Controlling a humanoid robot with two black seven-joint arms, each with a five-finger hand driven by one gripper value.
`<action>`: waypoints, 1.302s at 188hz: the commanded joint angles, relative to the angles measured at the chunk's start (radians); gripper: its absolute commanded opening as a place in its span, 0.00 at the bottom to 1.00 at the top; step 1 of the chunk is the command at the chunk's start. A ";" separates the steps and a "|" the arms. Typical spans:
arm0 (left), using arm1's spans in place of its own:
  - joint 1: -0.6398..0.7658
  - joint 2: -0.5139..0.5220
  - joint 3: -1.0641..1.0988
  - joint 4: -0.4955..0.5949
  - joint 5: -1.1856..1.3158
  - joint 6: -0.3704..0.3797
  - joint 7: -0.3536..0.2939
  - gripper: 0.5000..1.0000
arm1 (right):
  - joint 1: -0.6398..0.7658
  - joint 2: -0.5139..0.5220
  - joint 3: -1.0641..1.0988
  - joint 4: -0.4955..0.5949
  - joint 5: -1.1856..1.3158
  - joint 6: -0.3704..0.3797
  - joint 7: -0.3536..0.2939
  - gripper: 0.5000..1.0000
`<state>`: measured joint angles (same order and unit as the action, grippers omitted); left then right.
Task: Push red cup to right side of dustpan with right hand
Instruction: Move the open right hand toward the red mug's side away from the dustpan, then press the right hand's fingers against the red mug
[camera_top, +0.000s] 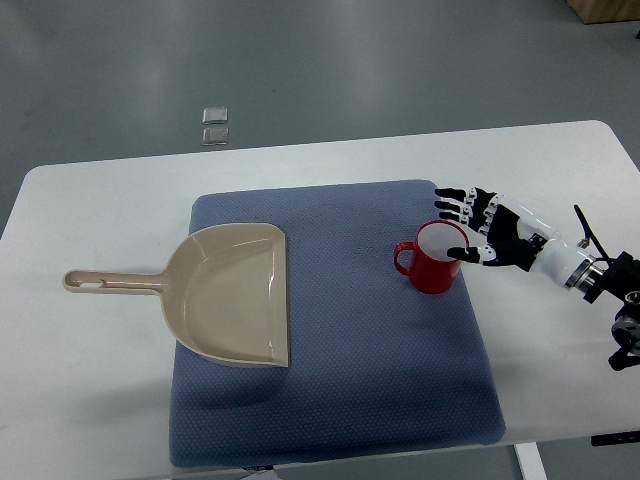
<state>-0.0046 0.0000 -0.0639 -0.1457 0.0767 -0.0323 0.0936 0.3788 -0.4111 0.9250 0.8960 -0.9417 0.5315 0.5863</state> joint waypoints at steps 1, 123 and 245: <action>0.000 0.000 0.001 0.000 0.000 0.000 0.000 1.00 | 0.000 0.008 0.000 -0.002 -0.025 -0.004 0.001 0.87; 0.000 0.000 -0.001 0.000 0.000 0.000 0.000 1.00 | -0.005 0.060 -0.015 -0.009 -0.057 -0.056 0.004 0.86; 0.000 0.000 -0.001 0.000 0.000 0.000 0.000 1.00 | -0.011 0.081 -0.043 -0.042 -0.057 -0.090 0.010 0.86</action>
<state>-0.0046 0.0000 -0.0637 -0.1457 0.0767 -0.0322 0.0936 0.3682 -0.3320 0.8963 0.8659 -0.9986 0.4543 0.5906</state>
